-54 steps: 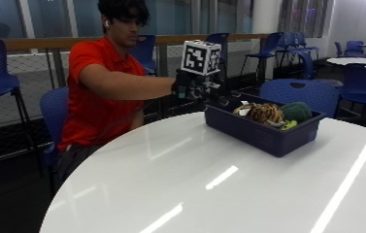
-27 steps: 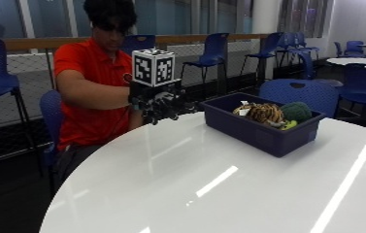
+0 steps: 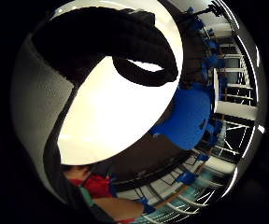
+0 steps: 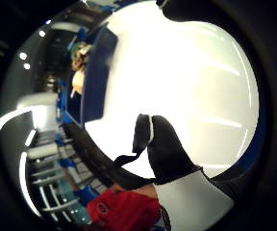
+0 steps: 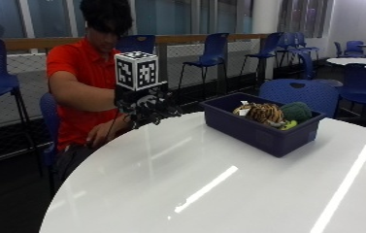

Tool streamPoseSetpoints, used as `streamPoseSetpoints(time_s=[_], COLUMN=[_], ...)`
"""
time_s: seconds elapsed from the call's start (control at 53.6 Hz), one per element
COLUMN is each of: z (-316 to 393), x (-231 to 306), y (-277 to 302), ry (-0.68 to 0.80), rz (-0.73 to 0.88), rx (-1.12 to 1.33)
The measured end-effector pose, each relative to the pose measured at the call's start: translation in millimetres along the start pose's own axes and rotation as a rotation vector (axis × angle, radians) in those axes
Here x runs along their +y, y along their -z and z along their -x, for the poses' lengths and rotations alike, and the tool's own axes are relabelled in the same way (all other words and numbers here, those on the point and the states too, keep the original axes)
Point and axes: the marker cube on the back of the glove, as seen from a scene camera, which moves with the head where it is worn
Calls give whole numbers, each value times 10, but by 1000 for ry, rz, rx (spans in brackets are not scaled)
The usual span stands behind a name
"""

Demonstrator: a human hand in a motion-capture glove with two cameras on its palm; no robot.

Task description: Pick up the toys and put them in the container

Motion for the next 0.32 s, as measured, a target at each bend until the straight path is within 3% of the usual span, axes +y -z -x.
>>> streamPoseSetpoints(time_s=[0.317], z=[-61], x=[129], y=[54], ry=[-25], rz=[9], rx=[11])
